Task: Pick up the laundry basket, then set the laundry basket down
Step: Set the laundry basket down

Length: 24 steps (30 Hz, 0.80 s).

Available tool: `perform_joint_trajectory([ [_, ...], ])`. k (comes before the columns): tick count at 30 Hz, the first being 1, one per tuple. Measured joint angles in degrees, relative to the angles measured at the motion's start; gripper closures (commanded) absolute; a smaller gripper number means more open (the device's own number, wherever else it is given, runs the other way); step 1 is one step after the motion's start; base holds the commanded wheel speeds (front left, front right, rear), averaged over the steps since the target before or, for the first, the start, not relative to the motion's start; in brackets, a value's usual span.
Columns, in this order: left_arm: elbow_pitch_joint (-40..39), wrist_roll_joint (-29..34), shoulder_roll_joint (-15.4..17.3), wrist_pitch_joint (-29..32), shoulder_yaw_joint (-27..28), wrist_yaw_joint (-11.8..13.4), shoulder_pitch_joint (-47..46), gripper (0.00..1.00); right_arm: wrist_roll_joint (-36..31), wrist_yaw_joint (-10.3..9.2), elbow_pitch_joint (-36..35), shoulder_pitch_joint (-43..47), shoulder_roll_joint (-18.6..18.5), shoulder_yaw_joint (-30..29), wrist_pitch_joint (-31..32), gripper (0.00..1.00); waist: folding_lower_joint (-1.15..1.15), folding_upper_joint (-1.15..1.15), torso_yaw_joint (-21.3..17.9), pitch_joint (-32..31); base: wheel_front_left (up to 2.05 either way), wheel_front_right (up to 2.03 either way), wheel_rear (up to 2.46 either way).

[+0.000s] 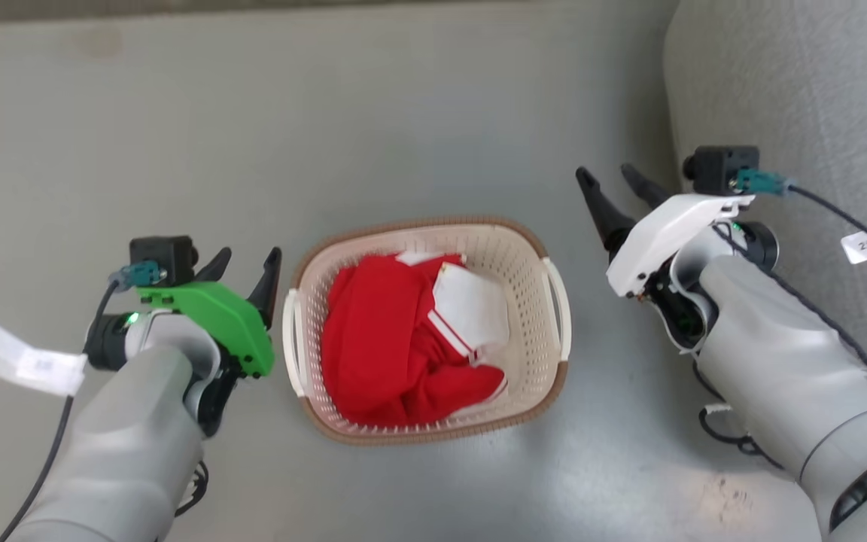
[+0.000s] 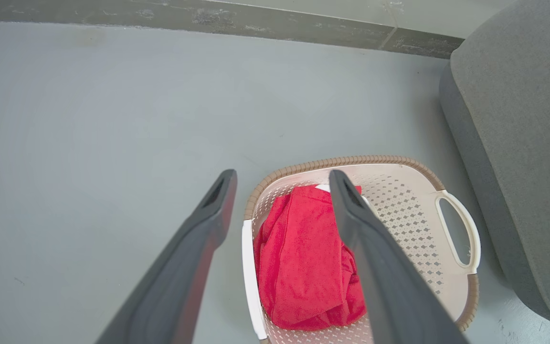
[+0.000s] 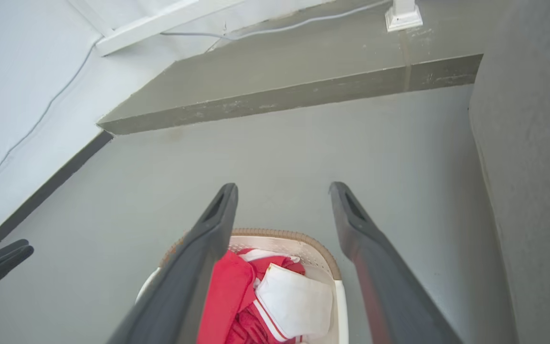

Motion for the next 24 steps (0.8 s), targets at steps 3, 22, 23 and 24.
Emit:
perform_joint_trajectory([
  [3,-1.7,0.3,1.2,0.0,1.8,0.0,1.2,0.00,-1.6,0.00,-2.1,0.1,-1.0,-2.2,0.0,0.00,0.00,0.00,0.0,-2.5,0.00,0.00,0.00],
  [22,-19.7,9.0,4.5,0.0,16.0,2.9,12.3,0.00,-13.1,-4.91,-20.0,13.3,-4.3,-15.2,-0.1,0.00,0.00,0.00,0.5,-17.8,0.00,0.00,0.00],
  [23,-20.8,9.7,4.6,0.0,16.4,3.2,12.8,0.00,-13.8,-5.45,-21.1,13.8,-4.4,-15.6,-0.1,0.00,0.00,0.00,0.5,-18.3,0.00,0.00,0.00],
  [24,-22.0,10.7,4.6,0.0,17.0,3.6,13.4,0.00,-14.5,-5.76,-22.2,14.3,-4.5,-16.0,-0.1,0.00,0.00,0.00,0.5,-18.7,0.00,0.00,0.00],
])
